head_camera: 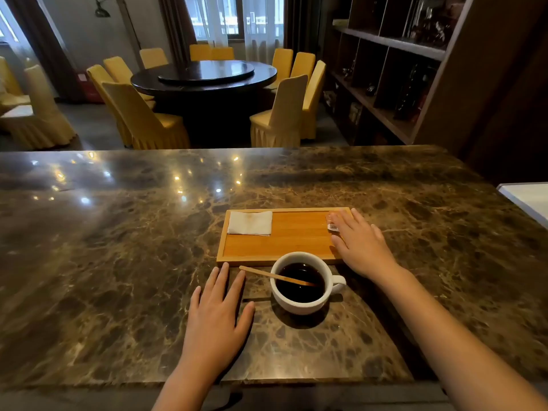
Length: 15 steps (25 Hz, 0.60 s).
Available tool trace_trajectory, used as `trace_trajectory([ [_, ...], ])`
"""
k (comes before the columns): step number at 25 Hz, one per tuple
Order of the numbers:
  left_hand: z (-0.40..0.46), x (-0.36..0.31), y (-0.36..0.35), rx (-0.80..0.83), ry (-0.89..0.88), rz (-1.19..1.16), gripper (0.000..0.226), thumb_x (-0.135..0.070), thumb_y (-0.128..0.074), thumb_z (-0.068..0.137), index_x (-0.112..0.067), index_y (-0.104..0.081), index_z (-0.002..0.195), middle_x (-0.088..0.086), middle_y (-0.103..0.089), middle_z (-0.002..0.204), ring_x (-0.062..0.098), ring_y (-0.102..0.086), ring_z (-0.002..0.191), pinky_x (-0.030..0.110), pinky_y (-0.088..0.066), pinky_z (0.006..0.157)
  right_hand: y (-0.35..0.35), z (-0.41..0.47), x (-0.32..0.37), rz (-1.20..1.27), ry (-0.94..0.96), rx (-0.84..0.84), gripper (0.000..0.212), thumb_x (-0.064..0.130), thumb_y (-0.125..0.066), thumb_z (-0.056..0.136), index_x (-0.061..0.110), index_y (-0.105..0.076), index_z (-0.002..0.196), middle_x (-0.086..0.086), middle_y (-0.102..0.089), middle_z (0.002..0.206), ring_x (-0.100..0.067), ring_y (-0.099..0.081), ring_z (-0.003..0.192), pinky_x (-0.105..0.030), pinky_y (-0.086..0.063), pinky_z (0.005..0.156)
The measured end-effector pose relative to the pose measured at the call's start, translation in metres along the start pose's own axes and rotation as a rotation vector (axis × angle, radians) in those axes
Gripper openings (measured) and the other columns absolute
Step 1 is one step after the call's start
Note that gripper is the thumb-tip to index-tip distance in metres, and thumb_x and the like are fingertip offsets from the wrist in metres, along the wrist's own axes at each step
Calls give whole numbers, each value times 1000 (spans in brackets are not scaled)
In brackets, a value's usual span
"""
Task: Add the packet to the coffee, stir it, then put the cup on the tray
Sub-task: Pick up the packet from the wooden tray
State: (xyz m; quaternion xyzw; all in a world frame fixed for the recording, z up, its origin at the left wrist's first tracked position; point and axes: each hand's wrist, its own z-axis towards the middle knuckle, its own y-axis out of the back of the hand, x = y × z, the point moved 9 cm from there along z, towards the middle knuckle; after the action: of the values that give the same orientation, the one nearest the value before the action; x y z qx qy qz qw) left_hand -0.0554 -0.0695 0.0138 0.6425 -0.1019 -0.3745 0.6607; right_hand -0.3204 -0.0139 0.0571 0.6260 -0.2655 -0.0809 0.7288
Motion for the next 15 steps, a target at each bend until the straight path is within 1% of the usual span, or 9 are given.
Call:
trace_trajectory([
  [2, 1, 0, 1, -1, 0, 46, 68, -61, -9, 80, -32, -15, 140, -2, -5, 150, 9, 7, 134, 43, -1, 111, -5, 3, -2, -27, 2, 45, 49, 36, -32, 97, 25, -21, 143, 3, -18, 156, -17, -6, 144, -52, -8, 114],
  [4, 1, 1, 0, -7, 9, 76, 68, -61, -8, 80, -32, -16, 141, -1, -8, 152, 9, 7, 134, 43, 0, 111, -8, 3, -5, -18, -8, 67, 45, 35, -34, 97, 24, -31, 140, 3, -29, 153, -17, -16, 142, -53, -9, 114],
  [6, 1, 0, 0, -5, 11, 80, 67, -60, -8, 80, -32, -15, 141, -1, -8, 152, 8, 8, 133, 42, 0, 111, -4, 3, -4, 31, 4, 7, 39, 33, -38, 96, 23, -43, 133, 2, -45, 144, -18, -32, 136, -52, -14, 113],
  [8, 0, 1, 1, -6, 9, 81, 67, -60, -7, 80, -32, -14, 141, -1, -7, 152, 7, 9, 133, 41, 1, 111, 7, 3, 0, 74, 31, -91, 28, 30, -43, 94, 21, -56, 117, 0, -60, 126, -19, -48, 120, -49, -24, 109],
  [9, -1, 0, 1, -2, 11, 79, 67, -60, -7, 80, -33, -14, 141, -1, -7, 152, 8, 8, 134, 42, 1, 111, 10, 3, 2, 82, 43, -129, 22, 29, -47, 92, 21, -60, 108, -1, -64, 116, -19, -53, 112, -46, -29, 105],
  [11, 0, 1, 1, 0, 16, 59, 67, -60, -8, 80, -32, -16, 141, -1, -8, 152, 9, 6, 135, 42, 0, 111, 14, 4, 4, 82, 46, -166, 13, 28, -56, 88, 20, -63, 95, -1, -65, 103, -20, -55, 103, -43, -33, 100],
  [12, 0, 0, 0, 3, 17, 58, 67, -60, -8, 80, -33, -16, 141, -1, -8, 152, 9, 6, 135, 42, 0, 111, 14, 4, 2, 87, 26, -176, 14, 28, -59, 86, 19, -62, 95, -2, -63, 103, -21, -54, 105, -42, -34, 98],
  [13, 0, 0, 0, 6, 17, 64, 67, -60, -8, 80, -33, -15, 141, -2, -7, 152, 9, 6, 135, 42, 1, 111, 14, 4, -2, 94, -14, -189, 20, 30, -62, 83, 18, -62, 100, -4, -61, 108, -23, -50, 109, -42, -34, 98],
  [15, 0, 0, 0, 10, 18, 71, 67, -60, -7, 80, -33, -14, 141, -2, -6, 152, 9, 7, 135, 42, 1, 111, 13, 4, -16, 98, -136, -185, 44, 35, -65, 80, 16, -54, 119, -9, -53, 123, -27, -39, 121, -45, -35, 100],
])
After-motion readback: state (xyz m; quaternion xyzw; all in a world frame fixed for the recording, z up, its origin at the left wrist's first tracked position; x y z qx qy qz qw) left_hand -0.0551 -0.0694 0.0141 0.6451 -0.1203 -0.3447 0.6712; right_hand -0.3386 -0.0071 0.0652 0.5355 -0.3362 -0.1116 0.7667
